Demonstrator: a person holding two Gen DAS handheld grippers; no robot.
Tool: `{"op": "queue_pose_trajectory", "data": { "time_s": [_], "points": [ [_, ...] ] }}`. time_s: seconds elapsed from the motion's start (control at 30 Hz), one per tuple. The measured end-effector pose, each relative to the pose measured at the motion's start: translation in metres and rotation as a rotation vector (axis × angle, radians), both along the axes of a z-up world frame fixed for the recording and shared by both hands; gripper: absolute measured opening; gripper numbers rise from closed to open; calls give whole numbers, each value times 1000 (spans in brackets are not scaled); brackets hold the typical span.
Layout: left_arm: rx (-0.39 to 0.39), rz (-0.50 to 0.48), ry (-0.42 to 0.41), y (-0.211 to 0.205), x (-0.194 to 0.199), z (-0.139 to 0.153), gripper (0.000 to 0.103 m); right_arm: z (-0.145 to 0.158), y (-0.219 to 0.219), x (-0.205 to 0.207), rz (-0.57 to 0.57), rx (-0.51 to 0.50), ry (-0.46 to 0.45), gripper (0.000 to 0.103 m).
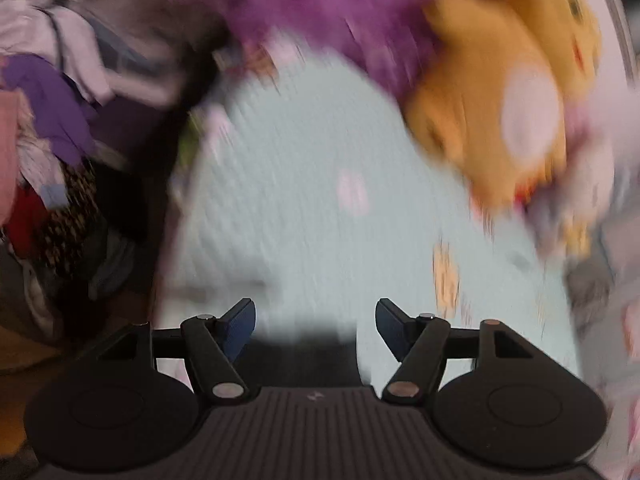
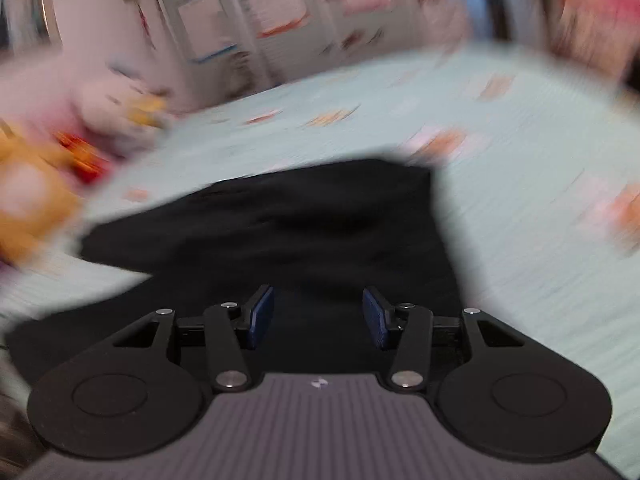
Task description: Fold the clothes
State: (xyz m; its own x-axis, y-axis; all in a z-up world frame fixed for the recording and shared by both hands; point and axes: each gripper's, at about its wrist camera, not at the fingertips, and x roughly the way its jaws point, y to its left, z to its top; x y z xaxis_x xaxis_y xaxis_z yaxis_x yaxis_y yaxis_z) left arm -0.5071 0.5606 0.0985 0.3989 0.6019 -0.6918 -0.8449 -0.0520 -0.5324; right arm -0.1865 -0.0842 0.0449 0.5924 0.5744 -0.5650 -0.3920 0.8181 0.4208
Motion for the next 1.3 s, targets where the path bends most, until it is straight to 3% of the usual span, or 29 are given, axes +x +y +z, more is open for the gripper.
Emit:
{"op": "queue_pose_trajectory", "data": {
  "time_s": [0.03,0.1,0.13,0.23,0.3,0.37,0.43,0.57,0.67,0.87,0.93,1.17,1.23,1.27,1.3],
  "points": [
    [21,-68,2,-9,13,4,69,-15,-6,7,-67,-37,52,49],
    [63,-203,5,-27,39,11,69,-34,-21,15,-168,-80,118,19],
    [84,-271,7,-37,52,14,69,-35,-29,14,-180,-59,120,18],
    [147,-475,13,-64,90,25,69,-24,-48,25,-204,1,84,28],
    [189,-610,16,-82,116,32,71,-10,-59,37,-215,41,39,49],
    [231,-746,20,-101,142,39,72,-2,-69,66,-235,71,18,59],
    [255,-872,22,-119,170,42,72,2,-69,97,-229,93,21,59],
    [243,-1011,32,-152,241,29,72,-3,-72,161,-212,197,99,59],
    [303,-1114,63,-171,288,26,72,-16,-69,201,-204,330,188,59],
    [442,-1256,151,-195,375,11,72,-40,-55,239,-180,489,319,59],
    [461,-1304,167,-201,396,5,72,-46,-48,249,-115,542,366,58],
    [502,-1482,130,-241,458,-31,73,-70,-26,292,-43,631,496,58],
    [500,-1540,184,-251,481,-51,73,-71,-24,298,-60,638,500,53],
    [506,-1558,221,-256,492,-61,69,-68,-22,302,-70,612,475,38],
    [526,-1566,261,-260,501,-69,65,-63,-21,303,-78,568,438,16]
  ]
}}
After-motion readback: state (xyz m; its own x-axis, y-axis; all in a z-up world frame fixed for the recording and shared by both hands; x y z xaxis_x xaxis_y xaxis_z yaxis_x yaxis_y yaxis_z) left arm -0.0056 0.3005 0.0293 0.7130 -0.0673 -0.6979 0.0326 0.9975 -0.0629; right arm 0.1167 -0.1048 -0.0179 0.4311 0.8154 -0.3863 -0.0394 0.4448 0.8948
